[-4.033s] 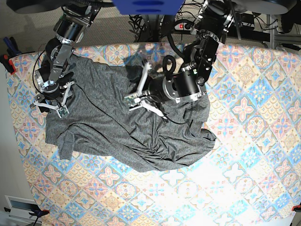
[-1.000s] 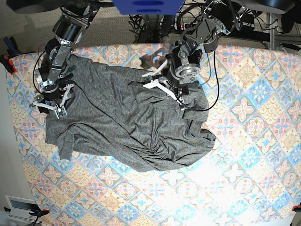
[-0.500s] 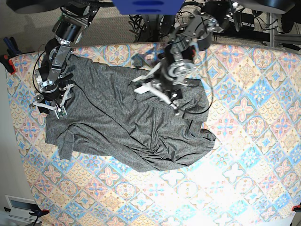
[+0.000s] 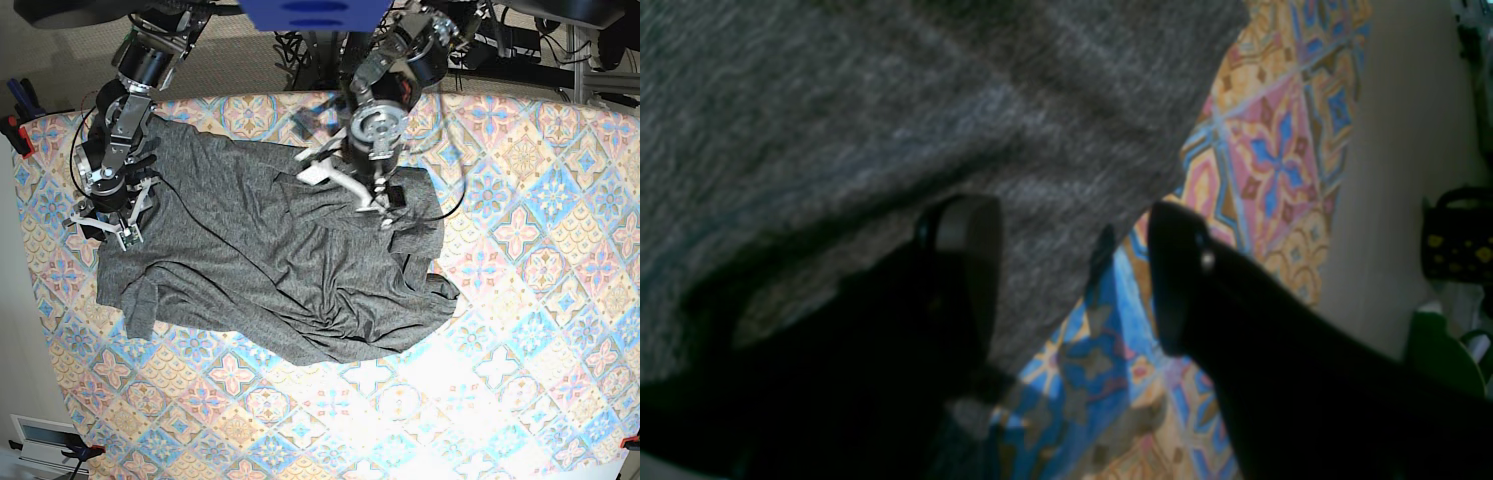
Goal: Layout the t-shirt on the table in an organized manner, then fold the t-shirt properly
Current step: 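Lift the grasped fabric with the left gripper and drag it toward the right gripper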
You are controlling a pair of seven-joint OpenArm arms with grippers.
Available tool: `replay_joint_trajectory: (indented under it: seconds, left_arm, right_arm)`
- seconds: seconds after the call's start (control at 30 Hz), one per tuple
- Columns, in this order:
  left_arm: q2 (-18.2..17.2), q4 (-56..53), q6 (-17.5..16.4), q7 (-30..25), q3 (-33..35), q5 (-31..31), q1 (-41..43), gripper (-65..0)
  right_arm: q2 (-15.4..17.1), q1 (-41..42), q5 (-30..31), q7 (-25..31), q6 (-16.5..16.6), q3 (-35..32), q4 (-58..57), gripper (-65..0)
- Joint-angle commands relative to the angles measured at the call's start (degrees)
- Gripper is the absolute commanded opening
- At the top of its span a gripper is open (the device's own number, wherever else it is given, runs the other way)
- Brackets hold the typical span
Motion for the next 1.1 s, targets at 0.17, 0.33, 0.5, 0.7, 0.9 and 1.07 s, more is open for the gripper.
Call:
replay_joint_trajectory:
  seconds: [0.17, 0.33, 0.5, 0.7, 0.9, 1.07]
  left_arm:
    - [-2.1, -0.2, 0.4, -2.7, -0.3, -5.7, 1.4, -28.9]
    - [-1.7, -3.6, 0.4, -3.1, -1.6, -6.7, 0.3, -29.2]
    - [0.2, -8.3, 0.4, -3.5, -5.6, -6.8, -2.3, -29.2]
    - [1.3, -12.8, 0.4, -12.1, -8.5, -6.8, -2.7, -29.2]
    - [4.1, -23.7, 0.4, -12.8, -8.6, -7.1, -4.5, -37.5]
    - [5.2, -24.6, 0.4, -12.3, -8.9, -10.8, -5.3, -58.2]
  right_arm:
    - [-0.5, -1.2, -2.9, -5.8, 4.1, -0.1, -1.3, -30.1]
    - [-0.5, -1.2, -2.9, -5.8, 4.1, -0.1, -1.3, -30.1]
    - [-0.5, -1.2, -2.9, -5.8, 4.1, 0.0, -1.3, -30.1]
    - [-0.5, -1.3, -2.9, -5.8, 4.1, -0.1, -1.3, -30.1]
    - [-0.5, -1.3, -2.9, -5.8, 4.1, -0.1, -1.3, -30.1]
    - [-0.5, -1.3, -2.9, -5.8, 4.1, 0.0, -1.3, -30.1]
